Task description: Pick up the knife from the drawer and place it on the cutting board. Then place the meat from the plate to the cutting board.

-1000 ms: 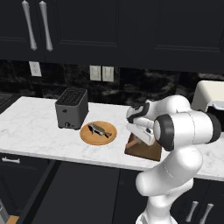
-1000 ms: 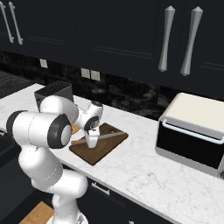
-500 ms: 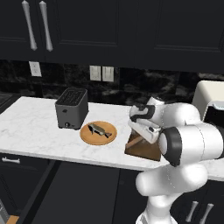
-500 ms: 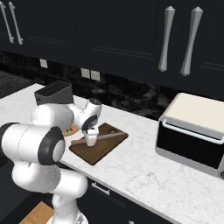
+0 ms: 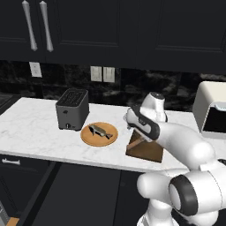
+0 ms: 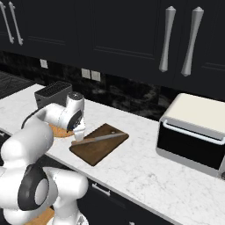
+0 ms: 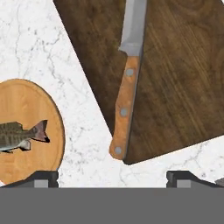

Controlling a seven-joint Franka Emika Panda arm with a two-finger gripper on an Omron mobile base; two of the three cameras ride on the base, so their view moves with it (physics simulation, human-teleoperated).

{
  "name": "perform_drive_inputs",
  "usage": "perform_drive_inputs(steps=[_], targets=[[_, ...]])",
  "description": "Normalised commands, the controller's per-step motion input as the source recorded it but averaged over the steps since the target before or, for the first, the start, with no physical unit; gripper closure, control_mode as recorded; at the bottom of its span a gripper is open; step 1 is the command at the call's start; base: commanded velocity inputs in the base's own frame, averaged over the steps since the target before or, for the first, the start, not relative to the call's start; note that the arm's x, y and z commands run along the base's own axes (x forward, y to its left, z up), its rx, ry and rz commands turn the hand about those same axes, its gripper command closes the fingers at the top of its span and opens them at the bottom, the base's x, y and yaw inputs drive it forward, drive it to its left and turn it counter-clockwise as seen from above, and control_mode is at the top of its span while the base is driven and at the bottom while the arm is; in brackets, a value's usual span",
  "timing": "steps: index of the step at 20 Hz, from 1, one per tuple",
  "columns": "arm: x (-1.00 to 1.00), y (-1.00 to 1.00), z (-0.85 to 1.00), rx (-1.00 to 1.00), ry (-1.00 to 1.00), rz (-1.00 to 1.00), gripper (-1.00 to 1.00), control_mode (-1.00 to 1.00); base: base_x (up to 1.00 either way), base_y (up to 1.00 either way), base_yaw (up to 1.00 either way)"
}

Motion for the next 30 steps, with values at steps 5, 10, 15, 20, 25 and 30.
perform_drive_inputs(steps=[5, 10, 15, 20, 25, 30], targets=[[0.0, 0.77, 0.3, -0.16, -0.03, 0.28, -1.0, -1.0, 0.0, 0.0, 0.0], [0.0, 0.54, 0.13, -0.25, -0.03, 0.39, -1.0, -1.0, 0.0, 0.0, 0.0], [0.1, 0.18, 0.01, -0.19, -0.06, 0.41, -1.0, -1.0, 0.0, 0.0, 0.0], [0.51, 0.06, -0.13, -0.13, 0.01, 0.34, -1.0, -1.0, 0.0, 0.0, 0.0], [0.6, 0.04, -0.19, -0.12, 0.1, 0.33, -1.0, -1.0, 0.0, 0.0, 0.0], [0.52, 0.03, -0.29, -0.06, 0.08, 0.27, -1.0, -1.0, 0.0, 0.0, 0.0]])
